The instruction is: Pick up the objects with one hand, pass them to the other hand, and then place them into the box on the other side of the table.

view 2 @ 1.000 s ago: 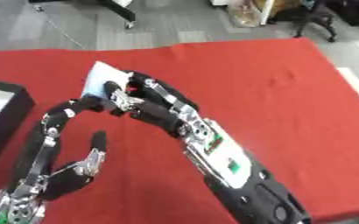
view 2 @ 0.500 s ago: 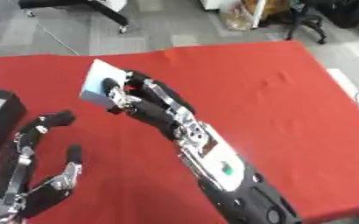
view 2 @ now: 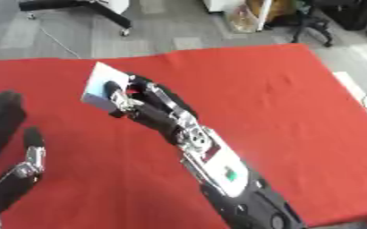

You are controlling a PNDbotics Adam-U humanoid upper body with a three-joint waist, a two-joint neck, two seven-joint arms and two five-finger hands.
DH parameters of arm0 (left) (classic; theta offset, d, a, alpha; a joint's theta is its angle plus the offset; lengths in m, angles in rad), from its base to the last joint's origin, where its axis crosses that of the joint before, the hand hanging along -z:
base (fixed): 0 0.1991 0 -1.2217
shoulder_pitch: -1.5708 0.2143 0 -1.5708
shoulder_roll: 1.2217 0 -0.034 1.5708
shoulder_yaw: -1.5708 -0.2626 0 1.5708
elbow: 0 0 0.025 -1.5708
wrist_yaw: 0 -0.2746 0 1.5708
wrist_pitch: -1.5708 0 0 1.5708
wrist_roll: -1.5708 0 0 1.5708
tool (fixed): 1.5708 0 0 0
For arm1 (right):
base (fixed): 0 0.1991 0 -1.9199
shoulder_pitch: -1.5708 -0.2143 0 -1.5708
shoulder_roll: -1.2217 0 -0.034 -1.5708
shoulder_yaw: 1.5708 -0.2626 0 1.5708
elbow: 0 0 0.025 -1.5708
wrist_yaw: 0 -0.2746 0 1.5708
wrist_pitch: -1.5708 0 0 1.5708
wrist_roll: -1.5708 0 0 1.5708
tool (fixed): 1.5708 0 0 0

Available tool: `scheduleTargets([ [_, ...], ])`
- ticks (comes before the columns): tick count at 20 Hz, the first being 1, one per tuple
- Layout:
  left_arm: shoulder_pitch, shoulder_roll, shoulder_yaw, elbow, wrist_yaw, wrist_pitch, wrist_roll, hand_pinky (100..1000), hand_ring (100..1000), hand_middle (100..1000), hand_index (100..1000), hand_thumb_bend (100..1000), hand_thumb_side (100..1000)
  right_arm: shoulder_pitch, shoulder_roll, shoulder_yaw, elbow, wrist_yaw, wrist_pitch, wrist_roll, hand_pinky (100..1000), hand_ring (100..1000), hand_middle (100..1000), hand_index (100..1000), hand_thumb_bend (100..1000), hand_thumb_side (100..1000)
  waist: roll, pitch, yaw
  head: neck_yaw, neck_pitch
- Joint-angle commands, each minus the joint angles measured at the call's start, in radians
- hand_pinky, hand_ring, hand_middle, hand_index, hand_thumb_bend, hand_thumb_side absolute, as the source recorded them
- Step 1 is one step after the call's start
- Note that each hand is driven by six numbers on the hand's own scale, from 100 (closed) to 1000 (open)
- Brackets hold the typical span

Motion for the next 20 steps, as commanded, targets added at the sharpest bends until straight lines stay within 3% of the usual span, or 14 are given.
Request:
scheduleTargets([
  [1,-0.027,0.027,-0.002,-0.032,-0.005,-0.003,-0.020,820,786,785,927,100,488,-0.013,-0.006,0.013,-0.008,0.003,0.007,0.021,627,557,321,357,100,519,-0.005,0.001,-0.001,0.002,-0.008],
  [5,-0.065,0.048,-0.030,-0.059,-0.002,-0.029,-0.111,841,822,826,957,131,442,-0.020,-0.015,0.040,-0.011,0.011,0.016,0.085,628,560,322,358,100,511,-0.005,0.000,-0.001,0.003,-0.005],
  [8,-0.087,0.058,-0.059,-0.075,0.003,-0.057,-0.189,850,837,842,966,249,413,-0.022,-0.017,0.047,-0.010,0.014,0.018,0.117,628,559,321,357,100,511,-0.005,-0.001,-0.001,0.005,-0.004],
  [9,-0.093,0.059,-0.069,-0.076,0.009,-0.065,-0.211,852,839,847,970,329,366,-0.023,-0.018,0.049,-0.010,0.014,0.019,0.123,628,559,321,357,100,512,-0.005,-0.001,-0.002,0.005,-0.003],
  [13,-0.120,0.050,-0.088,-0.073,-0.004,-0.062,-0.251,851,840,848,977,516,306,-0.024,-0.022,0.059,-0.009,0.015,0.023,0.146,628,560,322,357,100,514,-0.007,-0.001,-0.001,0.006,-0.002],
  [18,-0.143,0.045,-0.106,-0.068,-0.033,-0.065,-0.273,855,843,851,982,564,286,-0.027,-0.024,0.065,-0.009,0.016,0.027,0.165,627,560,322,357,100,512,-0.007,0.000,-0.002,0.005,0.001],
  [20,-0.145,0.044,-0.110,-0.063,-0.041,-0.070,-0.283,856,844,852,983,529,294,-0.028,-0.026,0.067,-0.010,0.016,0.028,0.171,627,560,322,357,100,510,-0.006,0.000,-0.002,0.005,0.000],
])
